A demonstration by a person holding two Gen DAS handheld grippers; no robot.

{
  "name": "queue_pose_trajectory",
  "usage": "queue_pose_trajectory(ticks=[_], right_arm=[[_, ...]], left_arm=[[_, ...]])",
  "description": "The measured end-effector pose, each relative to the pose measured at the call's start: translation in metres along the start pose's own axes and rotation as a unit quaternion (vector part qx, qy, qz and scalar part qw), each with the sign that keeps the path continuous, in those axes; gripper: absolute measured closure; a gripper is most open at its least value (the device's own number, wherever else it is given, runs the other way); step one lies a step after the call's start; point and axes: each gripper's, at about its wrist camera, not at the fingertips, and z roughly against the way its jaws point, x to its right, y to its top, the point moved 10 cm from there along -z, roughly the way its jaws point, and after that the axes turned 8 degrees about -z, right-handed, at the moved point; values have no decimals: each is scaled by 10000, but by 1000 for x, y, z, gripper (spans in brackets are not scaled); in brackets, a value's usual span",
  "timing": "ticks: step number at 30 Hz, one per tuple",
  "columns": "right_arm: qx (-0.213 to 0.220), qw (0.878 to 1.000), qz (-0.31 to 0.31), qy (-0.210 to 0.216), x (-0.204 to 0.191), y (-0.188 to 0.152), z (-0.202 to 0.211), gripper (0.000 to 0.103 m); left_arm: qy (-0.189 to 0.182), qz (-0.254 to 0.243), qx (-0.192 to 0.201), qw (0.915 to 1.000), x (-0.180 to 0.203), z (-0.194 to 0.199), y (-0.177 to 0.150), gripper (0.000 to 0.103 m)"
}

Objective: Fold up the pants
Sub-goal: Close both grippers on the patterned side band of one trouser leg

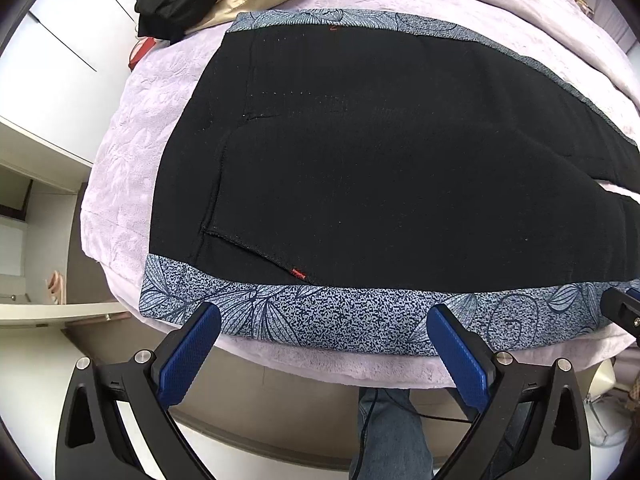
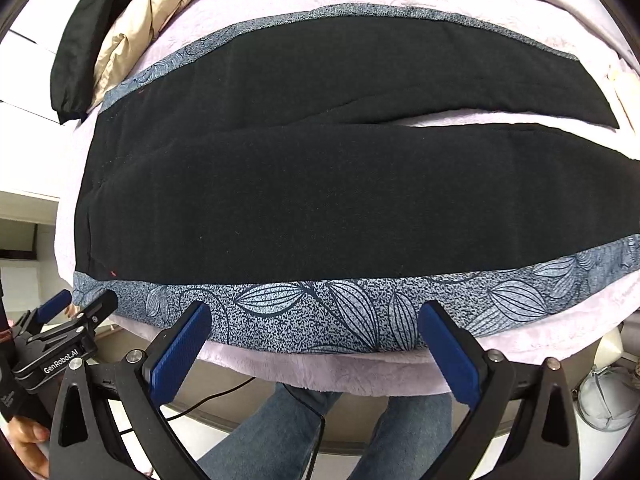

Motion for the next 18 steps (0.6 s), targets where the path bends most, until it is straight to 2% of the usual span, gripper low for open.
queue_pose_trajectory(ticks=[7, 10, 13, 14, 17, 18], right_arm=[[9, 9999, -39, 97, -1, 2, -5, 0], [44, 9993, -74, 351, -4, 3, -3, 0], [-36, 9934, -128, 1141, -14, -3, -2, 0], [-117, 9878, -79, 1552, -20, -9, -2, 0], [-423, 9755, -98, 2155, -24, -31, -12, 3], [-535, 9725, -159, 2261, -24, -38, -17, 7]], left_arm=[[-57, 27, 41, 10000, 0, -2, 4, 0], [-235, 144, 186, 9994, -3, -1, 5, 0], [-560, 407, 389, 9968, -11, -2, 3, 0], [-613, 458, 415, 9962, -13, -3, 1, 0], [-965, 560, 386, 9930, -17, -9, -7, 1], [-1136, 633, 375, 9908, -18, -11, -10, 9]])
